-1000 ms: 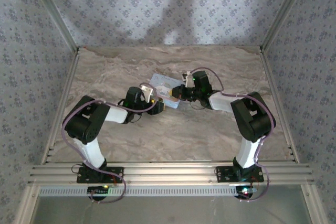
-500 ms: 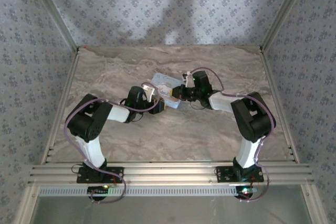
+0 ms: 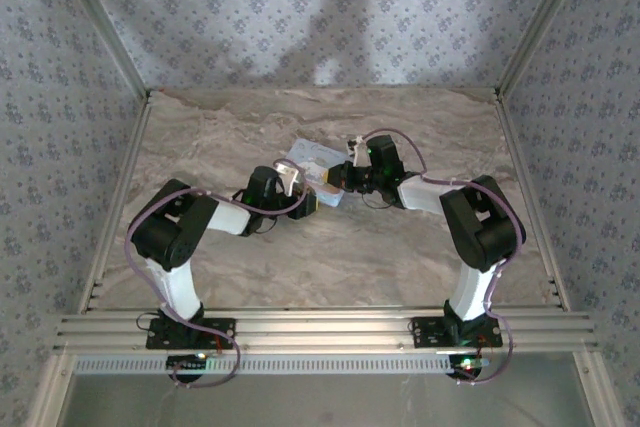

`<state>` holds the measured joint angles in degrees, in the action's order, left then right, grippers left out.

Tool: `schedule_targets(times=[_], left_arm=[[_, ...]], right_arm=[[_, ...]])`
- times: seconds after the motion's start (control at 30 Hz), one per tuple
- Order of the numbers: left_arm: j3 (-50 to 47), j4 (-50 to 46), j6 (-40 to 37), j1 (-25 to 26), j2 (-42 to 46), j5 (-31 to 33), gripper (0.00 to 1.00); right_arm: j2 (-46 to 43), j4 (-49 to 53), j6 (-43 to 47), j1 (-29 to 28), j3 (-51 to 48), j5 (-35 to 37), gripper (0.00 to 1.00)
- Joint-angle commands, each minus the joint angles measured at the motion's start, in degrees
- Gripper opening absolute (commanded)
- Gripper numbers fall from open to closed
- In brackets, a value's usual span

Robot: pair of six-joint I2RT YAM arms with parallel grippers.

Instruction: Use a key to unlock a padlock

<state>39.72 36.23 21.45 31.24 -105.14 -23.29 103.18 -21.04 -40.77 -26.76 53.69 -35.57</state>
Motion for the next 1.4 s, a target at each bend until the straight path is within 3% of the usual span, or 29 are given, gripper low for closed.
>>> schedule_targets(times=[0.0, 0.7, 0.97, 1.37], left_arm=[[1.4, 1.5, 1.7, 0.3, -0.7, 0.8, 0.43], [2.8, 0.2, 5.2, 0.2, -1.0, -0.1, 0.23], [3.3, -5.0, 9.6, 0.2, 3.7, -3.0, 0.21], [7.7, -20.5, 18.2, 0.3, 7.3, -9.7, 0.18]], right_arm=[[0.5, 5.0, -0.6, -0.6, -1.9, 0.5, 0.00], [-1.1, 3.7, -0.1, -1.0, -1.8, 1.1, 0.00], [-8.4, 4.5, 4.2, -0.9, -3.2, 6.1, 0.00], [-23.5, 6.5, 19.3, -5.2, -16.2, 17.4, 0.00]])
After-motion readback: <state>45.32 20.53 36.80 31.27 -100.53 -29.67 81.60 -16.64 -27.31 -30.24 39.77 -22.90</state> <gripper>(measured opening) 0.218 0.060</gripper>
